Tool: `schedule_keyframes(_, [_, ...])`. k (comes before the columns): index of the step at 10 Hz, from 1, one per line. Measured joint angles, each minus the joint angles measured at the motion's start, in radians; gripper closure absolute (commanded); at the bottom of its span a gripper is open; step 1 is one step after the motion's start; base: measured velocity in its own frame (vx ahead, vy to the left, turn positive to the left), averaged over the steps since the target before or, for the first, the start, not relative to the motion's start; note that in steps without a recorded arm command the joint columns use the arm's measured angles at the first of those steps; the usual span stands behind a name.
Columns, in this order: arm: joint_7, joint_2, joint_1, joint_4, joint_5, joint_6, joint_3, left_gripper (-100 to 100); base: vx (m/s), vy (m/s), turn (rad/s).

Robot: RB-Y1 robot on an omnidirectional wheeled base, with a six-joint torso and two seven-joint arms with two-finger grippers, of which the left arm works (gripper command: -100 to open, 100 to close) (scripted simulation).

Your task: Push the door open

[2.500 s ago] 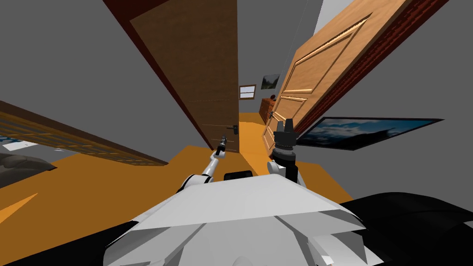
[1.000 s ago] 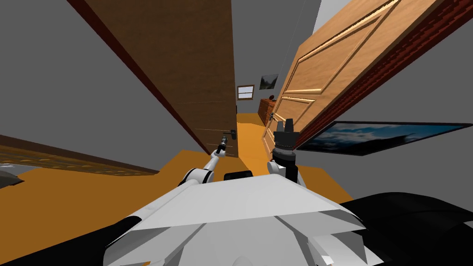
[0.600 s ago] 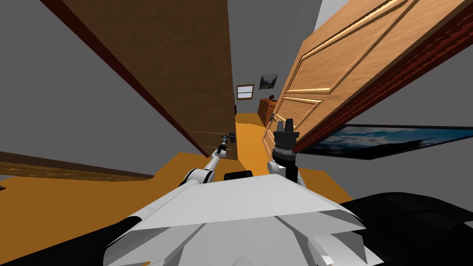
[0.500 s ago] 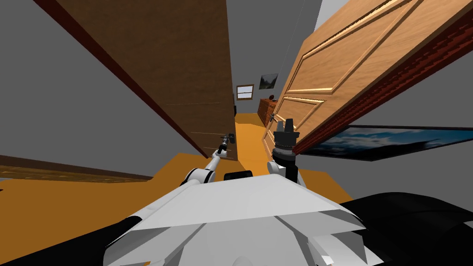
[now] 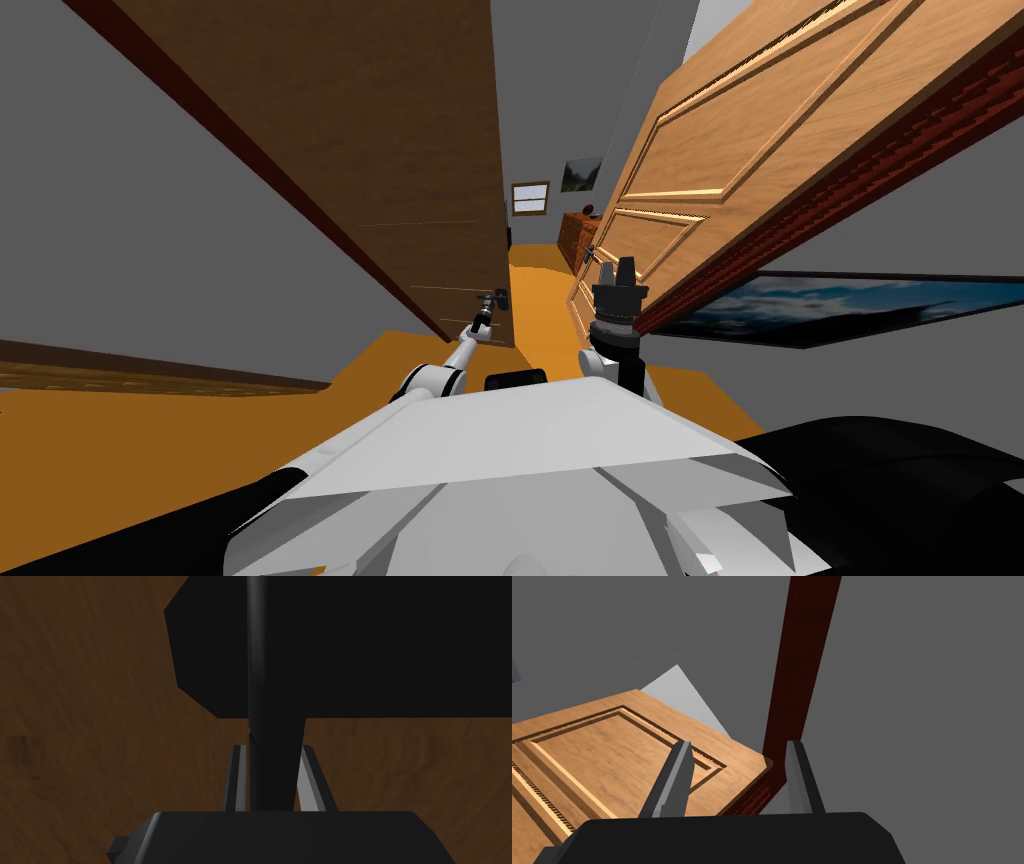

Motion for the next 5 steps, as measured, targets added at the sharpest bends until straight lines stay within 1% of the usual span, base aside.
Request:
schedule_keyframes(1, [0.0,0.0,0.001,0.001,0.0,0.0,0.0,100,0.0,0.0,0.0])
schedule_keyframes(2, [0.0,0.0,0.001,0.001,0.0,0.0,0.0,100,0.11,-0.059,0.02])
schedule_keyframes(3, [-0.001,0.002,-0.01,0.035,0.003,-0.012,0.006,100,0.141,-0.073,0.037])
schedule_keyframes(4, [-0.003,0.004,0.007,0.014,0.003,-0.003,0.007,100,0.163,-0.078,0.036])
schedule_keyframes(5, [-0.005,0.007,0.009,0.01,0.005,0.004,0.012,100,0.167,-0.069,0.021])
